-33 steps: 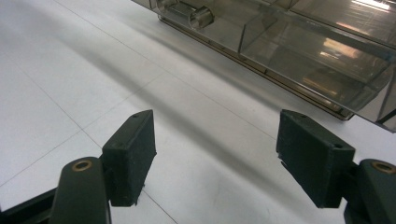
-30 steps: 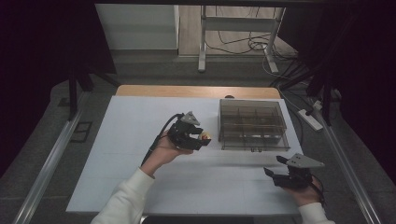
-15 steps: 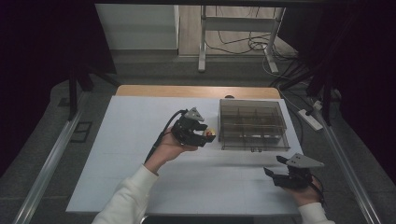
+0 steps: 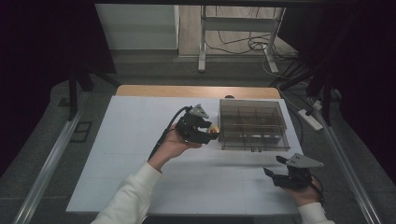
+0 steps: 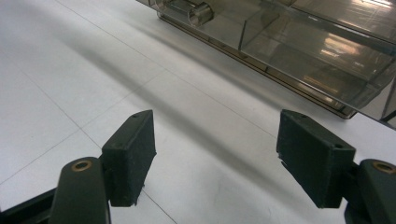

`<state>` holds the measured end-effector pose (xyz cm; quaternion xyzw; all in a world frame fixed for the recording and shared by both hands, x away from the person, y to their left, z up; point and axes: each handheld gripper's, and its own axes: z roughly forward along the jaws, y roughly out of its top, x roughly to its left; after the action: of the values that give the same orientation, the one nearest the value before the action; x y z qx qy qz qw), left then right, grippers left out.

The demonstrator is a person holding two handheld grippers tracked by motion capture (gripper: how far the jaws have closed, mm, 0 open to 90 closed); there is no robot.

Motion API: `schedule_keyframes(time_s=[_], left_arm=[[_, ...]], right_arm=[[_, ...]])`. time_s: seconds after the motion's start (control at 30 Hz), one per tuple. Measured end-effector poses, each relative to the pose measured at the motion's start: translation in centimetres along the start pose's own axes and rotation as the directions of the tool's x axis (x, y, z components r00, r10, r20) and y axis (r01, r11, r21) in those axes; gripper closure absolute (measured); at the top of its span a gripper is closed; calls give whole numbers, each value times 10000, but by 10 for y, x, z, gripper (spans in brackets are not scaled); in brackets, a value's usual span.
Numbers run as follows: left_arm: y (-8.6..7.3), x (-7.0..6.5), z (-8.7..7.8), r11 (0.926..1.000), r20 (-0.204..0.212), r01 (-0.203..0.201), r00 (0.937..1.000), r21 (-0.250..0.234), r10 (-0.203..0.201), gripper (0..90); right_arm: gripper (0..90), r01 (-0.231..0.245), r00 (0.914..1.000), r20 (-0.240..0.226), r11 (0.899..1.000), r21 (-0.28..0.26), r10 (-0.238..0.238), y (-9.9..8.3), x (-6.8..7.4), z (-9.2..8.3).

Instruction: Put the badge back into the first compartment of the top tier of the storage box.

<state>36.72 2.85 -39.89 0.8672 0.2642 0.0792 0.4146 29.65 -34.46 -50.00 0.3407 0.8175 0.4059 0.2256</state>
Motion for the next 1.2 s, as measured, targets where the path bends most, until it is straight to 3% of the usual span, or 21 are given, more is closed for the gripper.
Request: schedule_keyframes(time_s=[0.53,1.2], left_arm=[[15,-4,13,9999,-3,-139,9999,77,139,467],[26,-10,41,9994,101,-147,9998,318,144,466]], right_arm=[[277,37,10000,-23,10000,22,-37,0,0,1],[277,11,10000,-20,10000,67,-11,-2,-1,2]])
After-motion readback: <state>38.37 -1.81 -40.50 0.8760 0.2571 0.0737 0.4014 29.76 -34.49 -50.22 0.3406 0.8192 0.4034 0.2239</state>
